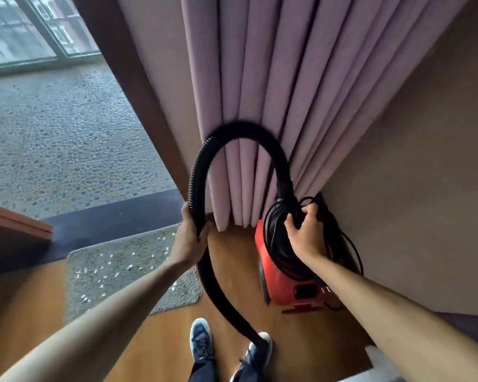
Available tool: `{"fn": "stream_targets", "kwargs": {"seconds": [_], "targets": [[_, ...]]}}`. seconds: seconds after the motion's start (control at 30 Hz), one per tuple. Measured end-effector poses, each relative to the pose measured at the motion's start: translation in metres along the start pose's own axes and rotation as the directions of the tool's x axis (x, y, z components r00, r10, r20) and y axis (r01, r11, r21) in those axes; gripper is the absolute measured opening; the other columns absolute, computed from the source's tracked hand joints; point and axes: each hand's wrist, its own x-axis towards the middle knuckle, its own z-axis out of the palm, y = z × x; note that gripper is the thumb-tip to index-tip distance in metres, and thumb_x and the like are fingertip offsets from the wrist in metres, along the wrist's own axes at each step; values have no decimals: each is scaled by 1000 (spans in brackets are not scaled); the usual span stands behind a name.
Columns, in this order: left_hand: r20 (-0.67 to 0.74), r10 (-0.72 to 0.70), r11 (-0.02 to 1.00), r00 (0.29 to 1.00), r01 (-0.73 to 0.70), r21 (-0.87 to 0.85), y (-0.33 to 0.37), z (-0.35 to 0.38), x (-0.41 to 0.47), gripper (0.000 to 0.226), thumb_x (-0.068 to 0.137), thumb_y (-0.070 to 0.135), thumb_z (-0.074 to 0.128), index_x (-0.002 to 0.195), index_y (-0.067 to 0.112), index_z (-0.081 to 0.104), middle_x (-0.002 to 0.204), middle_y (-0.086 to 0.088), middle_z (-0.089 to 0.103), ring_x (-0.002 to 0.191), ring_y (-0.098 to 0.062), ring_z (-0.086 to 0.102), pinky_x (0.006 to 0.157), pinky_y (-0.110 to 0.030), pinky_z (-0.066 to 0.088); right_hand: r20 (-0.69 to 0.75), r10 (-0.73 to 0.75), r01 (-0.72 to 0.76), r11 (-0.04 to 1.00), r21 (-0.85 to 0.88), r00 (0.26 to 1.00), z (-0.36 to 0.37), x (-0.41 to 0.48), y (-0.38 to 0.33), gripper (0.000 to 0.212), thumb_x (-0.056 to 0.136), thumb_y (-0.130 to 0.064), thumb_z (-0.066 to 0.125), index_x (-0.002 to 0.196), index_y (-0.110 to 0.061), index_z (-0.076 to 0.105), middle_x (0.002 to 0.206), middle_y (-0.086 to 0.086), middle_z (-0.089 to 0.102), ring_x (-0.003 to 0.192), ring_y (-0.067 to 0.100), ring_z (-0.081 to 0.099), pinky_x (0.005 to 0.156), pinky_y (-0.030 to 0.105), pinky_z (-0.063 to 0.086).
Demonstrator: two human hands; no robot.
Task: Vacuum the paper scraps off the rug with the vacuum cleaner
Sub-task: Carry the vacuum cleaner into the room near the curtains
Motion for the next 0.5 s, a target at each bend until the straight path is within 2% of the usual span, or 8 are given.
{"fn": "stream_targets", "kwargs": {"seconds": [0.1,0.23,0.43,0.5], "targets": [[-10,-87,996,996,87,14,-38,19,-9,53,94,11,57,136,7,25,85,-10,58,73,-35,60,61,-33,37,71,15,-14,1000,-16,997,34,-5,26,29,93,-30,60,108,-11,43,79,12,59,72,36,62,57,32,38],[14,-184,983,983,184,28,-85,45,-9,57,95,14,58,140,12,24,82,-13,61,69,-32,58,62,-33,40,101,60,-56,998,-40,993,80,-7,58,30,94,-29,59,109,-9,44,79,8,56,75,37,62,58,32,37],[35,-250,968,968,249,21,-157,89,3,62,97,16,57,147,16,19,89,-12,60,76,-31,59,69,-34,43,120,62,-59,998,-30,991,154,-11,118,29,96,-32,56,109,-11,42,77,7,57,66,33,58,49,30,33],[53,-271,963,961,271,7,-180,106,5,66,97,17,56,149,19,16,96,-12,60,84,-29,60,76,-34,45,141,53,-49,998,-30,989,177,-11,138,27,96,-32,56,109,-13,42,79,7,56,67,29,56,52,30,35]]}}
